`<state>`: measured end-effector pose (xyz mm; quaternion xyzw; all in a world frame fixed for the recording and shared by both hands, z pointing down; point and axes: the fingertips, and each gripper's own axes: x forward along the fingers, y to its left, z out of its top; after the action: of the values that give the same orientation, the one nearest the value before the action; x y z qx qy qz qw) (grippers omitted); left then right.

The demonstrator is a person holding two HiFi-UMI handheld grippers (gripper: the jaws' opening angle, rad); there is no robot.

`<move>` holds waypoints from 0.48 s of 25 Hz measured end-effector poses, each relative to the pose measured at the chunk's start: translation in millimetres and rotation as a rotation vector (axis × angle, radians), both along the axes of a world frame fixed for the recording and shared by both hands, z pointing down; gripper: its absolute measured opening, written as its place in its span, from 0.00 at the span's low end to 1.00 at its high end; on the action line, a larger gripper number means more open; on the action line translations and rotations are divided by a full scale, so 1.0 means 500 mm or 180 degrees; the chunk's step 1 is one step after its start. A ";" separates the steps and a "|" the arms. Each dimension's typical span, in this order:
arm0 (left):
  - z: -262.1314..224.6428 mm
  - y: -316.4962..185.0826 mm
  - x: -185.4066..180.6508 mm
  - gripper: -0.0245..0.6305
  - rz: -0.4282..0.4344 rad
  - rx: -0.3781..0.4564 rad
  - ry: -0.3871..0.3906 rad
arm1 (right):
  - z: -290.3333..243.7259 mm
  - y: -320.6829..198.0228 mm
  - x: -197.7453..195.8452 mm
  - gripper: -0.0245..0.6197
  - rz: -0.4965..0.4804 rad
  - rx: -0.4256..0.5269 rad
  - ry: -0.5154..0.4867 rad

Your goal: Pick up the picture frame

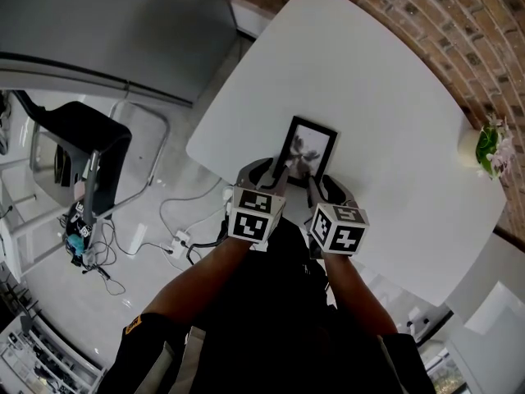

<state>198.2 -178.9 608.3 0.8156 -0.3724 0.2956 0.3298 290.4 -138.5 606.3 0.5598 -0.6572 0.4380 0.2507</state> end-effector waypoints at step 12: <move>0.022 0.013 0.017 0.23 0.0018 -0.0124 0.0061 | 0.015 0.000 -0.004 0.25 0.0029 -0.0078 -0.0088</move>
<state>206.8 -172.2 619.5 0.8128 -0.3612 0.2960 0.3483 288.3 -138.3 613.9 0.5536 -0.6526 0.4550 0.2464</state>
